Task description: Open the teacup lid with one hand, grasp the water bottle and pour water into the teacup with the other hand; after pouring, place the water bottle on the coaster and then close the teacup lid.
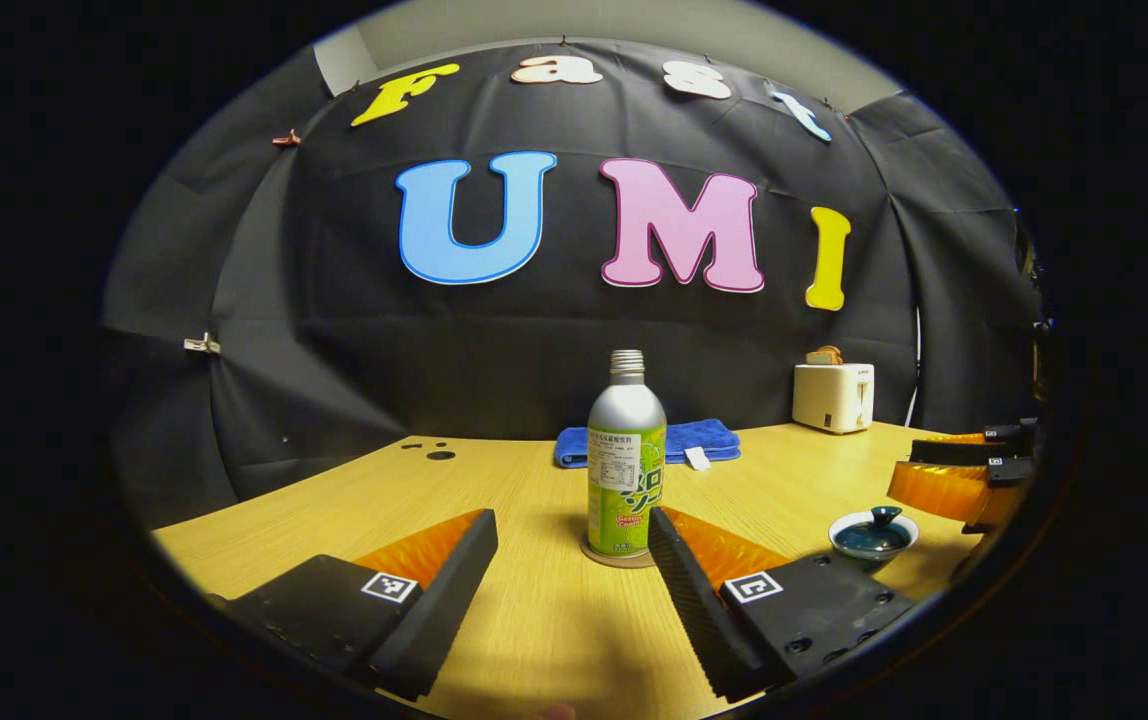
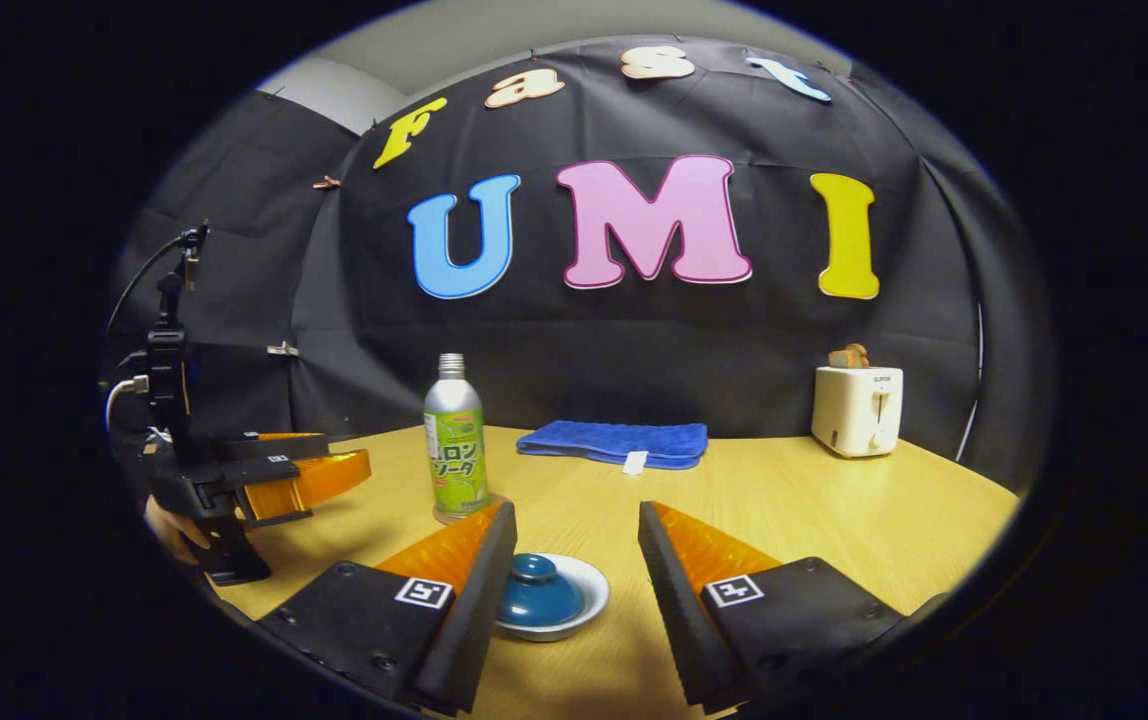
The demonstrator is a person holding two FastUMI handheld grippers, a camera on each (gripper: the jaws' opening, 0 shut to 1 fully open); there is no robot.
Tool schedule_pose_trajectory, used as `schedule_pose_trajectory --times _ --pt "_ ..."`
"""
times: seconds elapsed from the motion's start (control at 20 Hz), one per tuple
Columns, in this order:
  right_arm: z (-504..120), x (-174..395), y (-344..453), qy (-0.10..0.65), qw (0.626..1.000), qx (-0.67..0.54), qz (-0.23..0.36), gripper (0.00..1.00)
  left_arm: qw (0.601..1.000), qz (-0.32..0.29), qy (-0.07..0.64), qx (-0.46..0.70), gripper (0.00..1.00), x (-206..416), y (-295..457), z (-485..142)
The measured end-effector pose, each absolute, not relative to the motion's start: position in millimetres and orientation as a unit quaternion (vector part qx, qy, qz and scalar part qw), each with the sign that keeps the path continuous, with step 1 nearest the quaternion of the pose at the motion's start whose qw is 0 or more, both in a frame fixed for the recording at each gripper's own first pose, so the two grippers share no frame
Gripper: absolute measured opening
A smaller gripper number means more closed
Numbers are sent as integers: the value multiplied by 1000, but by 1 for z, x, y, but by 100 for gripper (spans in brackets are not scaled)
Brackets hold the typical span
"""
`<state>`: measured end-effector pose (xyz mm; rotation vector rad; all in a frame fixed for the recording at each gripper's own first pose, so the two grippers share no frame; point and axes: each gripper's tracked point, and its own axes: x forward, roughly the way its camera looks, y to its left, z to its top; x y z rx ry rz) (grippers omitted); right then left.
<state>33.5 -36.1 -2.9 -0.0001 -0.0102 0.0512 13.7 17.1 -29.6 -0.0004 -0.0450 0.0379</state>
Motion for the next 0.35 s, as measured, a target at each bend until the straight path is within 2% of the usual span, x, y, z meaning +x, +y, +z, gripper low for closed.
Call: schedule_pose_trajectory --times 0.15,0.35 --pt "-2 30 -57 -7 1000 -1 -20 96 999 37 -22 -1 96 8 16 -30" --pt "0 24 -79 -8 997 -3 -76 98 999 50 -23 -1 96 3 7 -30"
